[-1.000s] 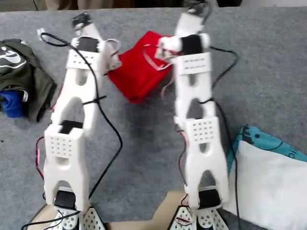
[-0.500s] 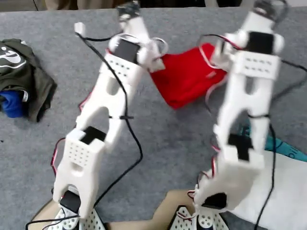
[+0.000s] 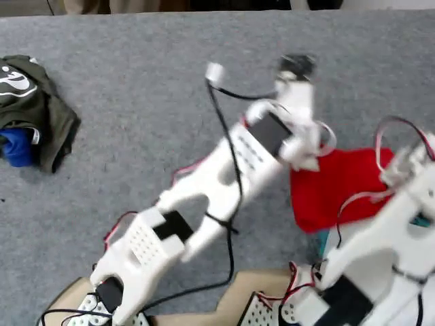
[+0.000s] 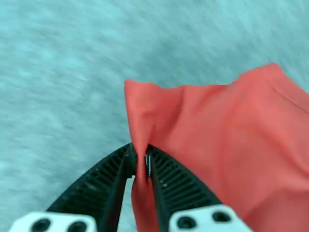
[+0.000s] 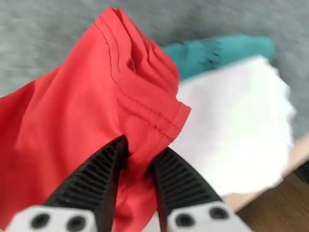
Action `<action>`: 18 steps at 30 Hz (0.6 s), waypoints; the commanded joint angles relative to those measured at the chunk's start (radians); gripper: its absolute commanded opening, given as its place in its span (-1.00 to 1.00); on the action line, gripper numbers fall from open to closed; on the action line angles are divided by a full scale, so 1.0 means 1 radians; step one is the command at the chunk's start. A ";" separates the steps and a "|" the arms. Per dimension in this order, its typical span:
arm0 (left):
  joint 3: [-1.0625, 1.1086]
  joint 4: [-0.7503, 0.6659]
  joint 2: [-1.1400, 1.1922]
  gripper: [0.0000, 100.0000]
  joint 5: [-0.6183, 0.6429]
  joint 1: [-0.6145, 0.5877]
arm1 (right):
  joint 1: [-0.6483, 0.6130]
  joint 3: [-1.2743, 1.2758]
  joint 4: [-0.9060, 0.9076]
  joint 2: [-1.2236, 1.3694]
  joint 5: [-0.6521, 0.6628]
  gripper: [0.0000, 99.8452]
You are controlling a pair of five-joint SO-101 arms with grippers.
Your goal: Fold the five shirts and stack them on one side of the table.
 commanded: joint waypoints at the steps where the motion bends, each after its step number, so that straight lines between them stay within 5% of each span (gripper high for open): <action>1: -0.044 -0.040 -0.062 -0.96 0.011 0.078 | 0.176 0.088 -0.037 -0.136 0.091 -0.99; 9: -0.034 -0.157 -0.059 -0.96 0.006 0.219 | 0.470 0.280 -0.273 -0.196 0.262 -0.99; 18: -0.044 -0.203 0.065 -0.96 0.005 0.259 | 0.526 0.423 -0.381 -0.196 0.356 -0.87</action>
